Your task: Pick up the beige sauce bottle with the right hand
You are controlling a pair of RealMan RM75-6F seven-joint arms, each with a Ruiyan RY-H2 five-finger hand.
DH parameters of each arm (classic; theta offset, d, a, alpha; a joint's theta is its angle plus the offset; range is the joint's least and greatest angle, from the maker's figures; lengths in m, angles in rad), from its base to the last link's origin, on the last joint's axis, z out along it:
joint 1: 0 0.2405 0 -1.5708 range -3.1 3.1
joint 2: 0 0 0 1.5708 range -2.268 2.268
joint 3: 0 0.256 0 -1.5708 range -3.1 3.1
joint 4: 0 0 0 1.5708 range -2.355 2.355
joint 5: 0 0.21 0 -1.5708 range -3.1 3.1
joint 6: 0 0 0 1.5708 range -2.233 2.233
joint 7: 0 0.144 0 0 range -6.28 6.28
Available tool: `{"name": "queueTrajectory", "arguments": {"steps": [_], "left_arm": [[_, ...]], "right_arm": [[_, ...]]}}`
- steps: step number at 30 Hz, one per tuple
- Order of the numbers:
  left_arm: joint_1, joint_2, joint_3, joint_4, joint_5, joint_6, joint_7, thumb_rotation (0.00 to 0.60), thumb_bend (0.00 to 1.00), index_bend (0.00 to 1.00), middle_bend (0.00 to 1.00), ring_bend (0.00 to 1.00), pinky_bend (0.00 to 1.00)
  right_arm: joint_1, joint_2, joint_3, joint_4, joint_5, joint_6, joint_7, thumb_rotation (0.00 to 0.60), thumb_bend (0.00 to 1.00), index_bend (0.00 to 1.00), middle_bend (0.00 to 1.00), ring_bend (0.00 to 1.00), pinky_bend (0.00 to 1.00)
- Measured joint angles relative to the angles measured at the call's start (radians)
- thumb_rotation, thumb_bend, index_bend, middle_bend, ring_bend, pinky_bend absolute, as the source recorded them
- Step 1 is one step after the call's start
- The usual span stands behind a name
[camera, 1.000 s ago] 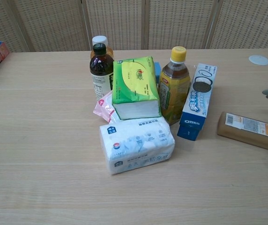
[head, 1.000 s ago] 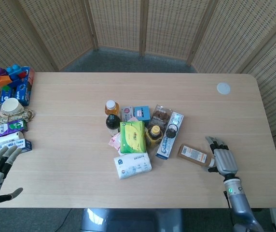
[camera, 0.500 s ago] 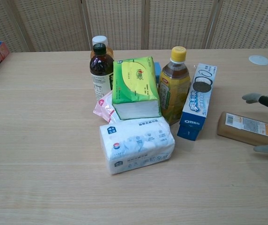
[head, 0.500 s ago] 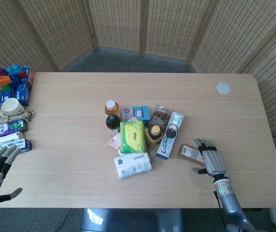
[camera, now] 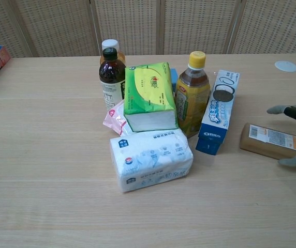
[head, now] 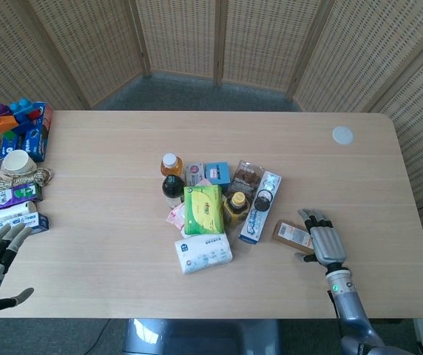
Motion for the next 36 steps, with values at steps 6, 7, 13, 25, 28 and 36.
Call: {"name": "queueTrajectory", "arguments": {"steps": [6, 7, 13, 25, 28, 36], "left_arm": [[0.0, 0.001, 0.0, -0.001, -0.001, 0.0, -0.002, 0.6, 0.0, 0.0, 0.0, 0.0, 0.0], [0.0, 0.001, 0.0, 0.0, 0.0, 0.001, -0.002, 0.6, 0.0, 0.0, 0.0, 0.0, 0.0], [0.001, 0.002, 0.001, 0.001, 0.003, 0.003, -0.006, 0.6, 0.0, 0.0, 0.0, 0.0, 0.0], [-0.001, 0.002, 0.001, 0.0, 0.006, 0.001, -0.008, 0.6, 0.0, 0.0, 0.0, 0.0, 0.0], [0.0, 0.004, 0.002, 0.0, 0.01, 0.003, -0.011, 0.6, 0.0, 0.0, 0.0, 0.0, 0.0], [0.0, 0.007, 0.005, -0.001, 0.021, 0.007, -0.02, 0.6, 0.0, 0.0, 0.0, 0.0, 0.0]], "right_arm": [[-0.002, -0.025, -0.001, 0.043, -0.013, 0.025, 0.013, 0.6, 0.0, 0.33, 0.62, 0.44, 0.59], [-0.003, -0.029, -0.001, 0.05, -0.016, 0.032, 0.014, 0.6, 0.0, 0.36, 0.64, 0.45, 0.61], [-0.008, -0.042, 0.0, 0.077, -0.021, 0.047, 0.019, 0.6, 0.01, 0.44, 0.71, 0.51, 0.67], [-0.031, 0.022, 0.008, -0.006, -0.055, 0.129, 0.047, 0.6, 0.05, 0.45, 0.72, 0.53, 0.69], [-0.043, 0.055, 0.01, -0.045, -0.07, 0.167, 0.051, 0.6, 0.05, 0.45, 0.72, 0.53, 0.69], [-0.066, 0.154, 0.045, -0.15, -0.071, 0.228, 0.055, 0.6, 0.05, 0.45, 0.72, 0.53, 0.69]]}}
